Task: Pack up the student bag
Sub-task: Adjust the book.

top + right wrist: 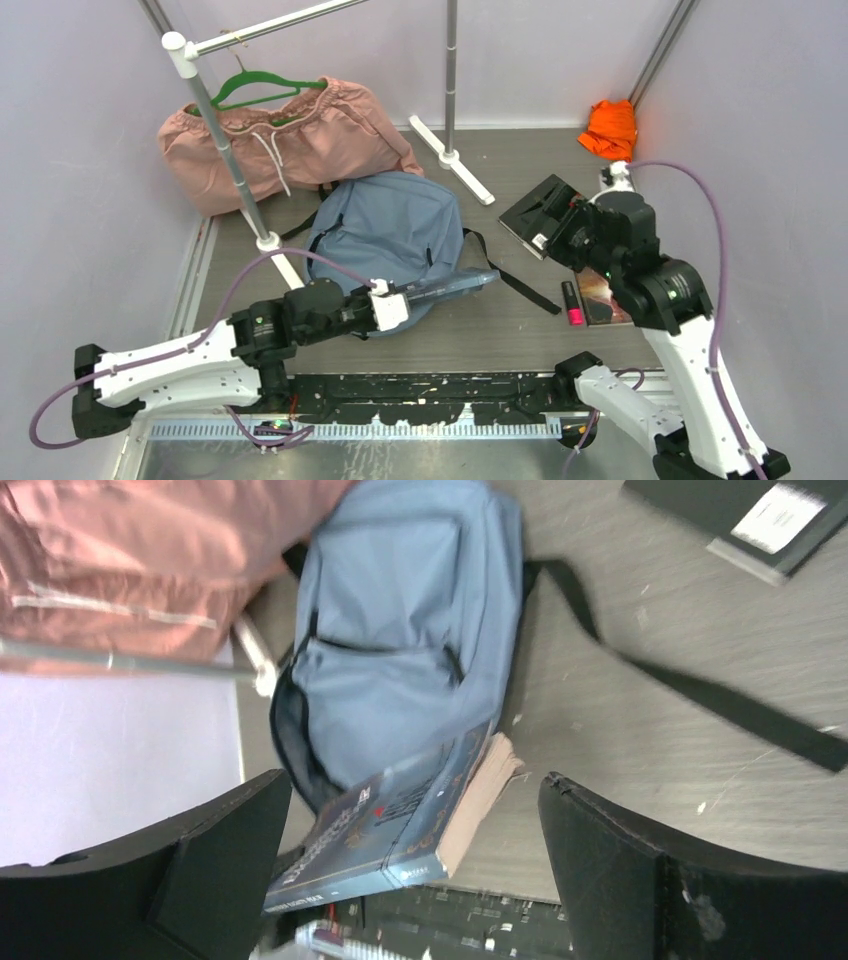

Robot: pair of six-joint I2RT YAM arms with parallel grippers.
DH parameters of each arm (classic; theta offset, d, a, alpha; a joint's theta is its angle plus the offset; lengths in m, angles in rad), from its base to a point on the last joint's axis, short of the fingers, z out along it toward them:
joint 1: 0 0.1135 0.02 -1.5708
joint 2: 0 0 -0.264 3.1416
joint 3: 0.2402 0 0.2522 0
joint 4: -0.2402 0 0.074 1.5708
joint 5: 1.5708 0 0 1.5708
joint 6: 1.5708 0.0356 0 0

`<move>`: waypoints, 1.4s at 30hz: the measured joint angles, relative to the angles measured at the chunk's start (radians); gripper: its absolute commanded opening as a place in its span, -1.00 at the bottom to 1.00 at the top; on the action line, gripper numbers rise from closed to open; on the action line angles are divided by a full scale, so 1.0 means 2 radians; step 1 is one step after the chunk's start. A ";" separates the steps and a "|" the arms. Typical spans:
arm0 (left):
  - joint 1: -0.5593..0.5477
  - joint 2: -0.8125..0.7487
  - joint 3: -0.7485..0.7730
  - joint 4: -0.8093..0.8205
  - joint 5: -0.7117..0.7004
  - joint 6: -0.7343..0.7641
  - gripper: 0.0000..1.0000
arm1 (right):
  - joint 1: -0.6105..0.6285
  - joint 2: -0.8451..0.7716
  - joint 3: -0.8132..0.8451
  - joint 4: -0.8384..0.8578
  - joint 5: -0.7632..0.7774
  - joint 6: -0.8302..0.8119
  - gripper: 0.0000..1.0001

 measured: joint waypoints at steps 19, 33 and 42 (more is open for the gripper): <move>0.002 -0.128 0.030 -0.166 0.195 0.064 -1.00 | -0.067 0.043 -0.193 0.235 -0.440 0.043 1.00; 0.002 -0.061 0.172 -0.210 0.218 0.159 -1.00 | -0.066 0.089 -0.387 0.601 -0.519 0.290 1.00; 0.002 -0.022 0.241 -0.212 0.257 0.238 -1.00 | -0.033 0.234 -0.451 1.087 -0.530 0.590 1.00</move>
